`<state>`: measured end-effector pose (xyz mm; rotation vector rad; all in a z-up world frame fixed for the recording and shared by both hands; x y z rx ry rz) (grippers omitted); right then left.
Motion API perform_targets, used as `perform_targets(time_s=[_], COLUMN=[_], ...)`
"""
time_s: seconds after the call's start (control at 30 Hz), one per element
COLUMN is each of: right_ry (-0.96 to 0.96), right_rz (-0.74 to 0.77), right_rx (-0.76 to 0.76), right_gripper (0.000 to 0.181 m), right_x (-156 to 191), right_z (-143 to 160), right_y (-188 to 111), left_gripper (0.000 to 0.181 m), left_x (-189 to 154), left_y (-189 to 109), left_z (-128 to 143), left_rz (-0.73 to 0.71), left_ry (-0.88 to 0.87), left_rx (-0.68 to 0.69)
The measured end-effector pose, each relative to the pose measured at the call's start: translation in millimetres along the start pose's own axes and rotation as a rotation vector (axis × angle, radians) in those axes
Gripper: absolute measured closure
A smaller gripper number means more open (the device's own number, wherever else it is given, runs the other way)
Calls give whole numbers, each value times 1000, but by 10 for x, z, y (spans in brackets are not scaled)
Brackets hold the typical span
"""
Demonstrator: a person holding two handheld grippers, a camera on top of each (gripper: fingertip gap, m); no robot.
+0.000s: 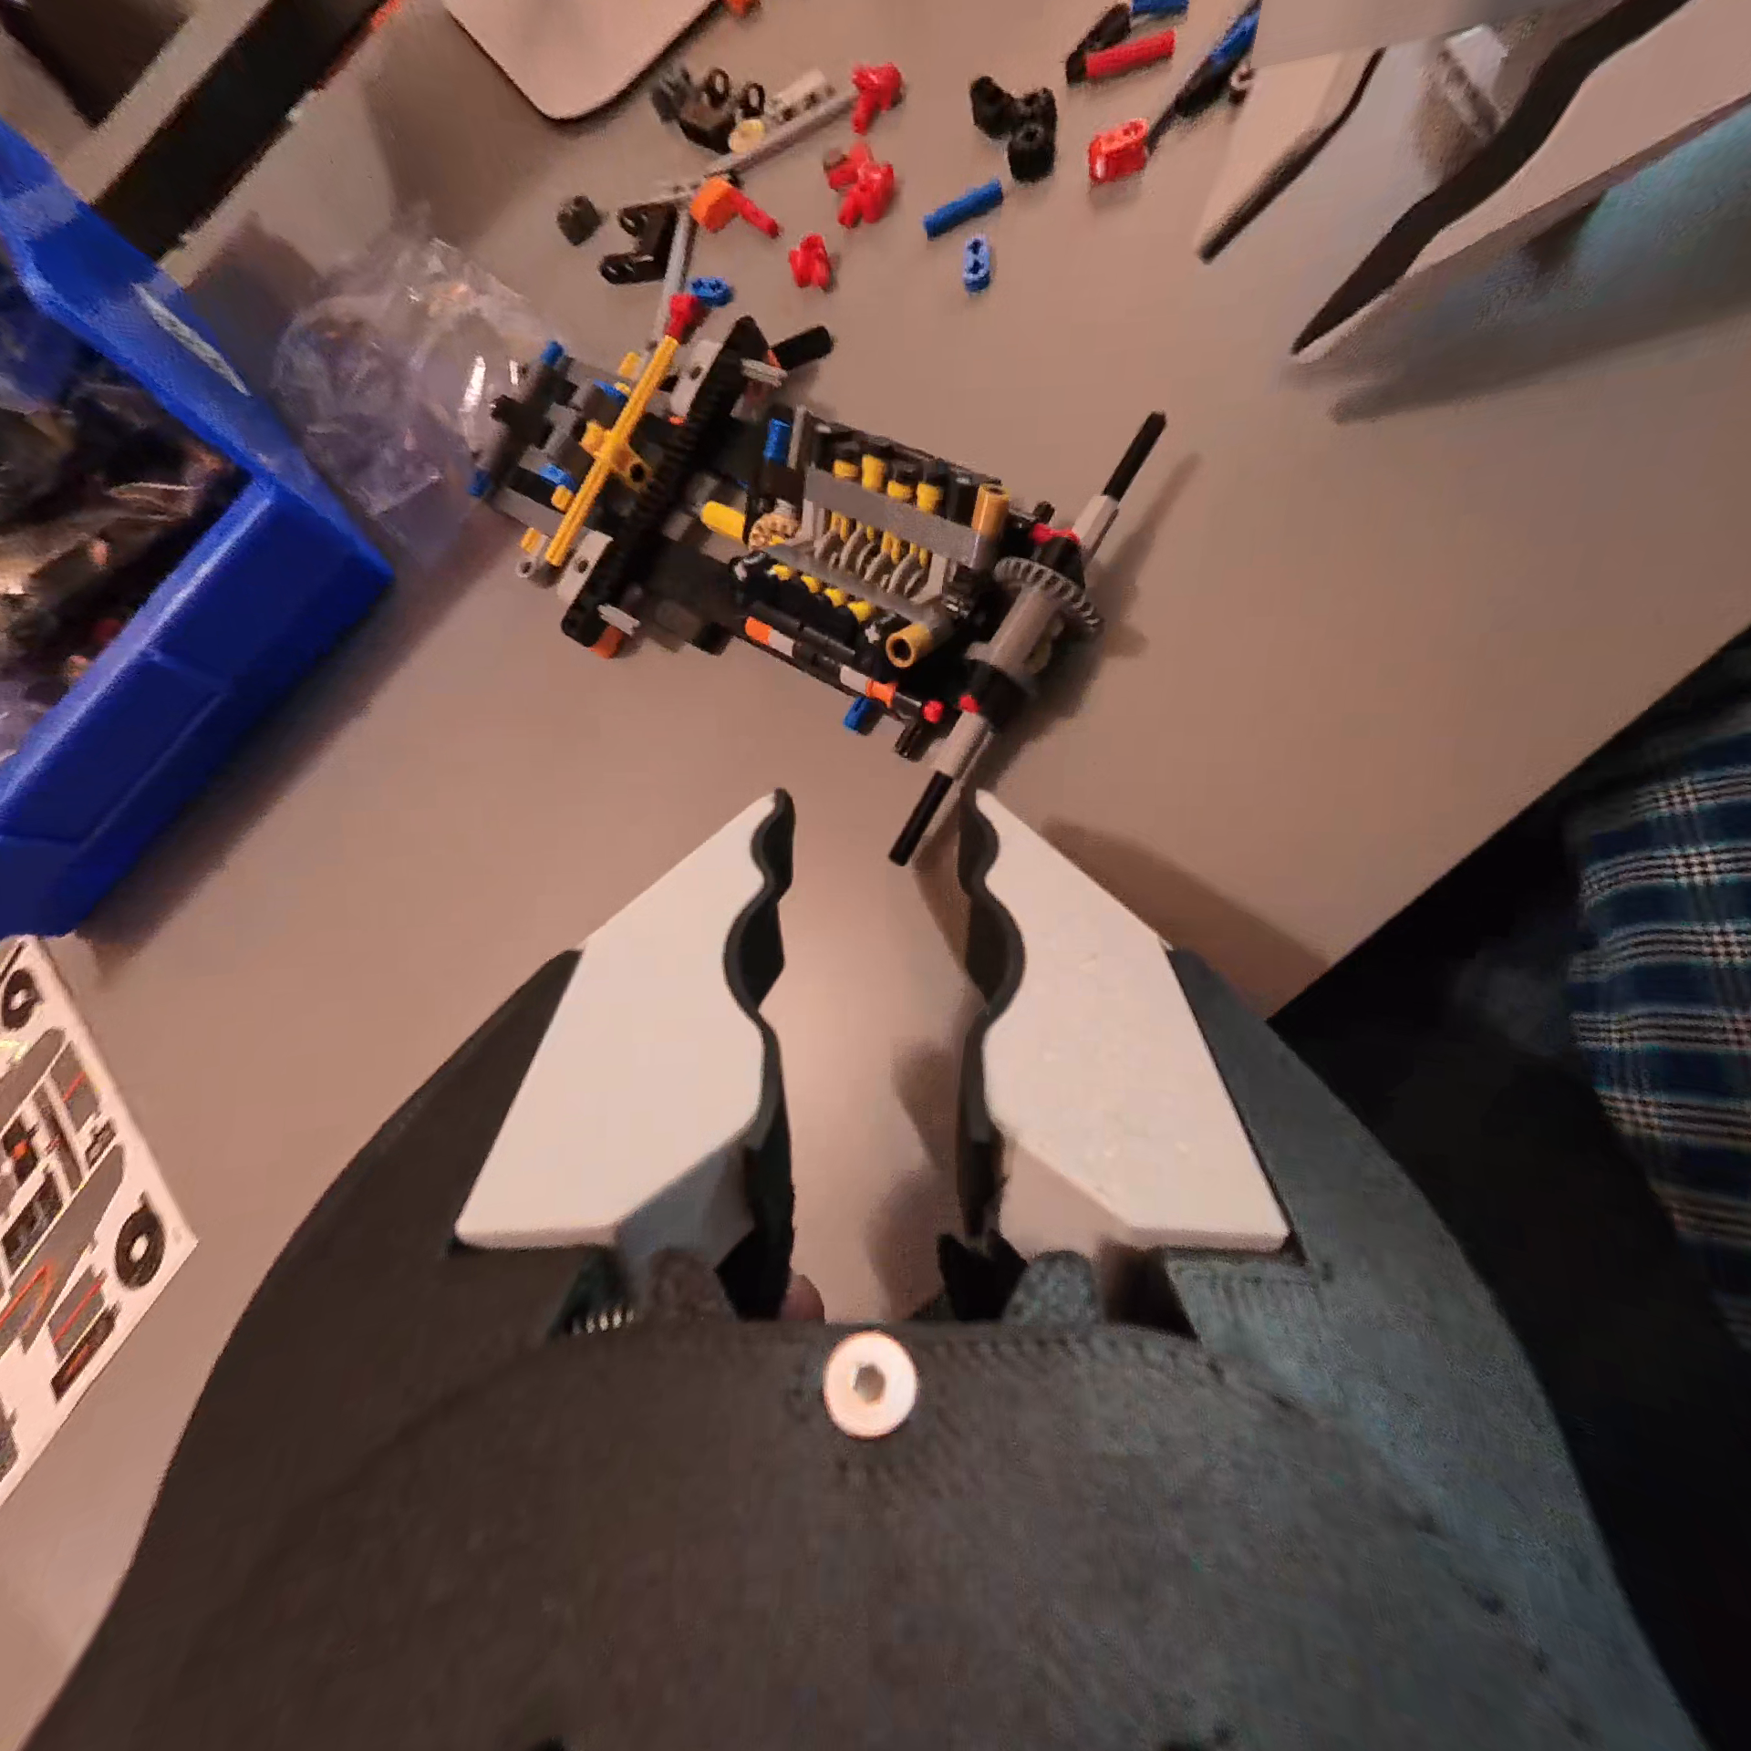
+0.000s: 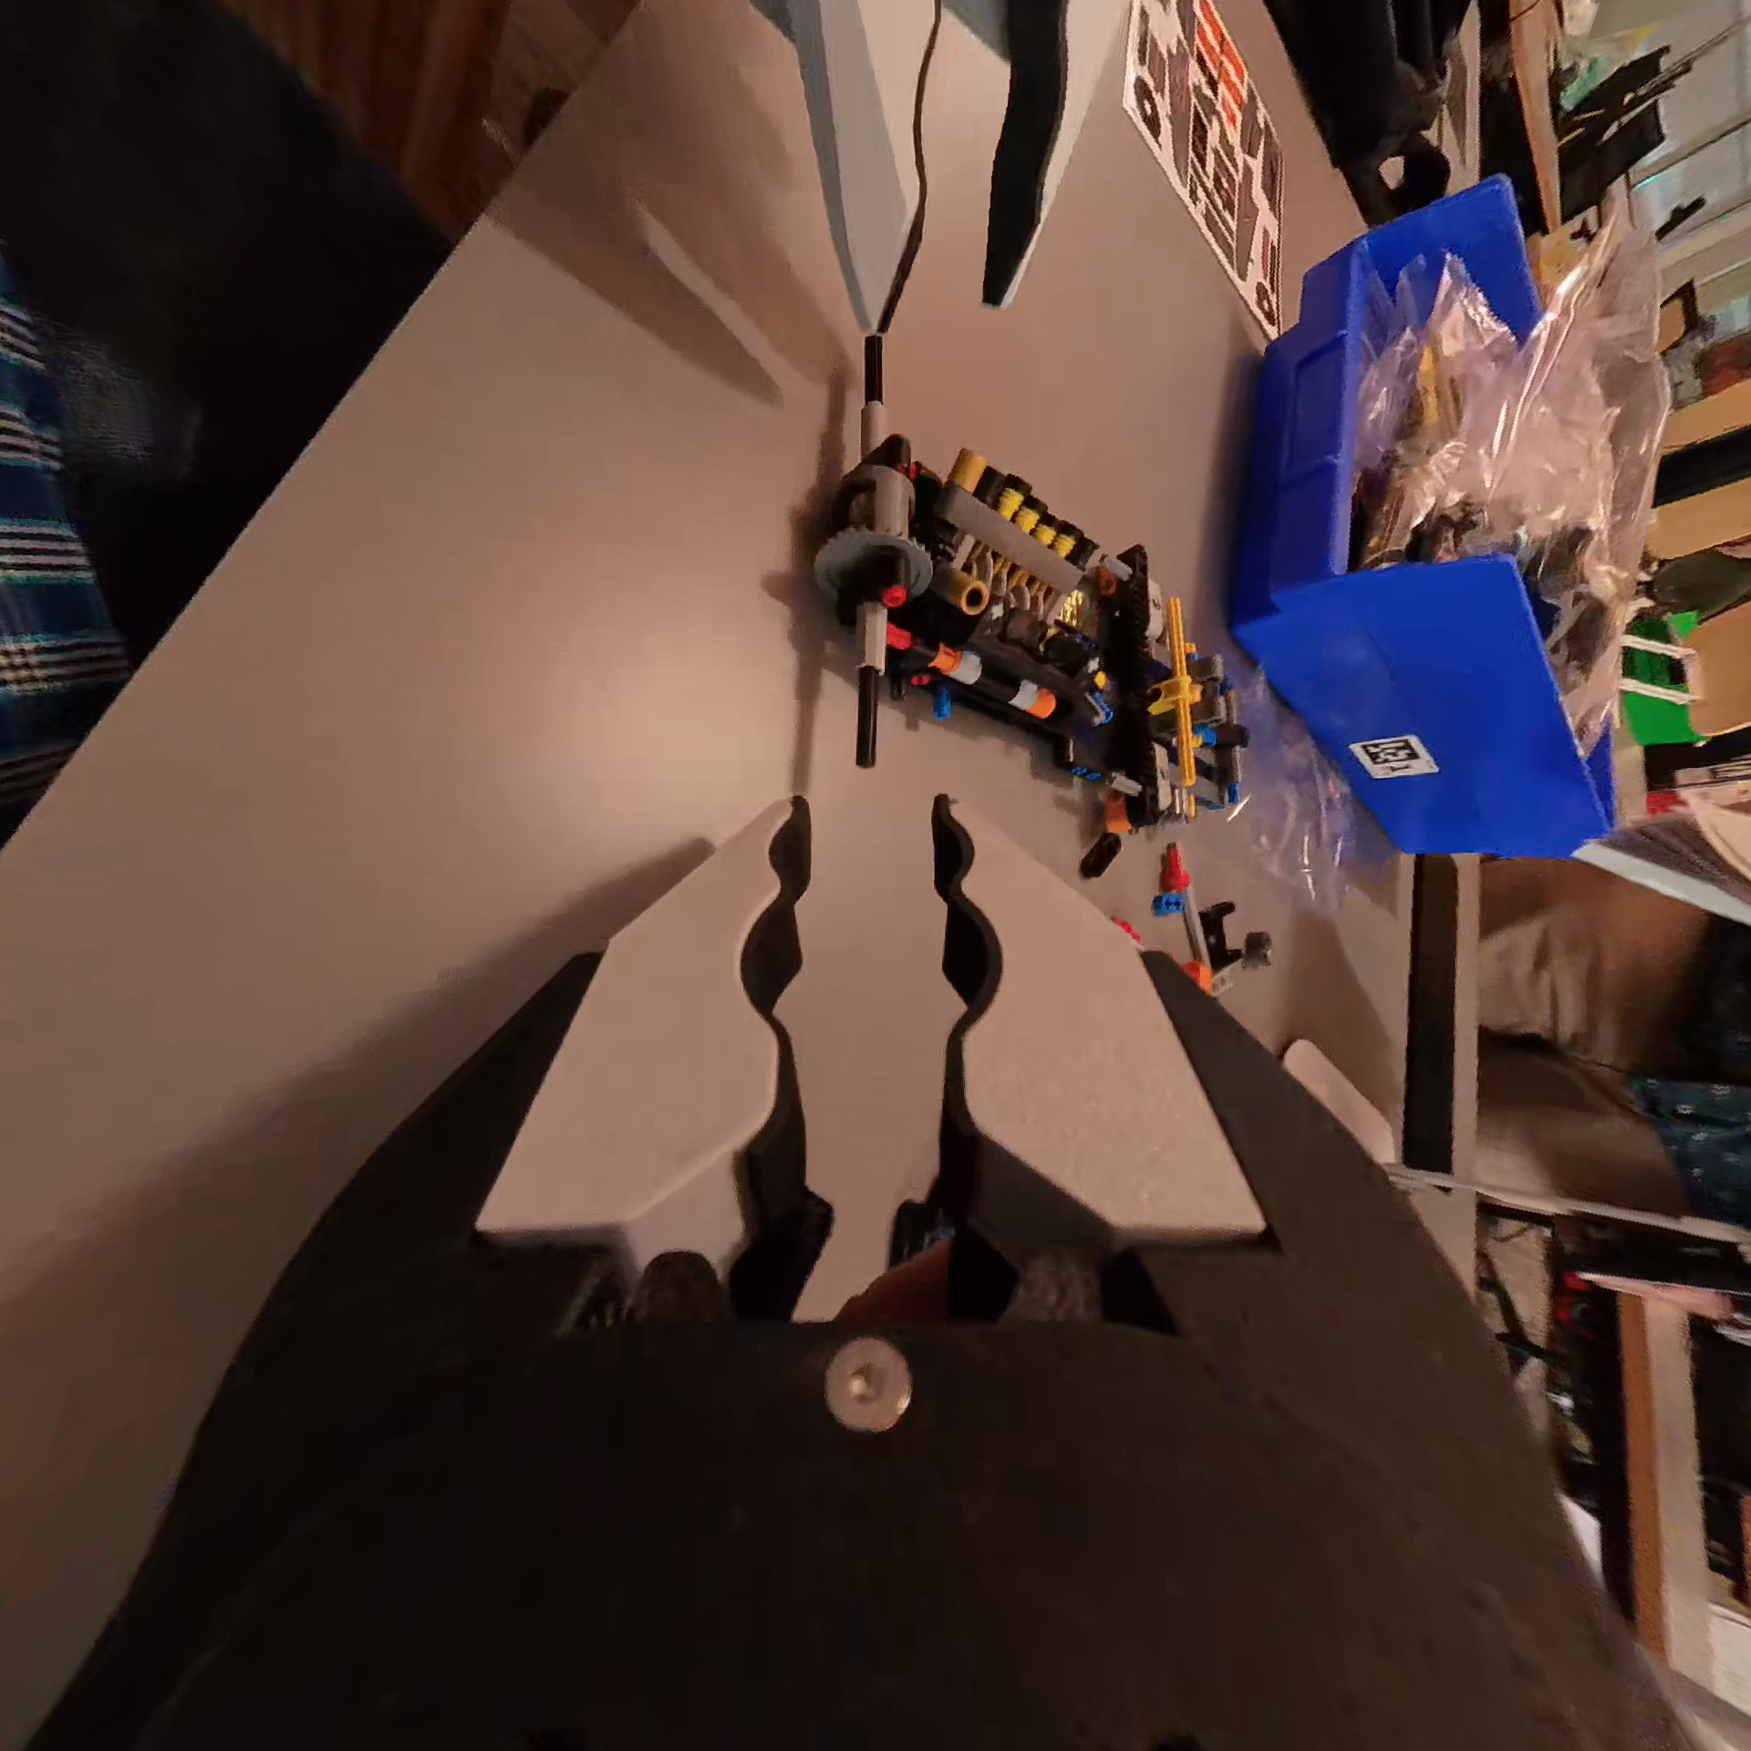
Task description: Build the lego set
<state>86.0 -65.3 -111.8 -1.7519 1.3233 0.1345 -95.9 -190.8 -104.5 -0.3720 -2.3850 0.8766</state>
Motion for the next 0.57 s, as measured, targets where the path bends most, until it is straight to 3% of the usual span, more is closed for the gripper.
perform_targets(time_s=[0.03, 0.37, 0.57], right_ry=[-14, -120, 14], right_rz=[7, 29, -50], right_rx=[8, 59, 56], right_gripper=[158, 178, 179], right_x=[0, 35, -54], right_z=[-18, -84, -62], right_y=[40, 332, 320], left_gripper=[149, 155, 155], left_x=[10, -4, 9], left_y=[41, 211, 207], left_z=[24, 140, 181], left_rz=[19, 145, 139], left_ry=[2, -1, 28], left_rx=[-3, -33, -56])
Point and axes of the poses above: each gripper's, where its closed fingertips meet, y out along the fingers, z out of its underside, x = y × z across the jaws, the point moved 9 cm from there along -y, back along the fingers, and after that the axes turned 9 degrees about y, right-handed, at the moved point
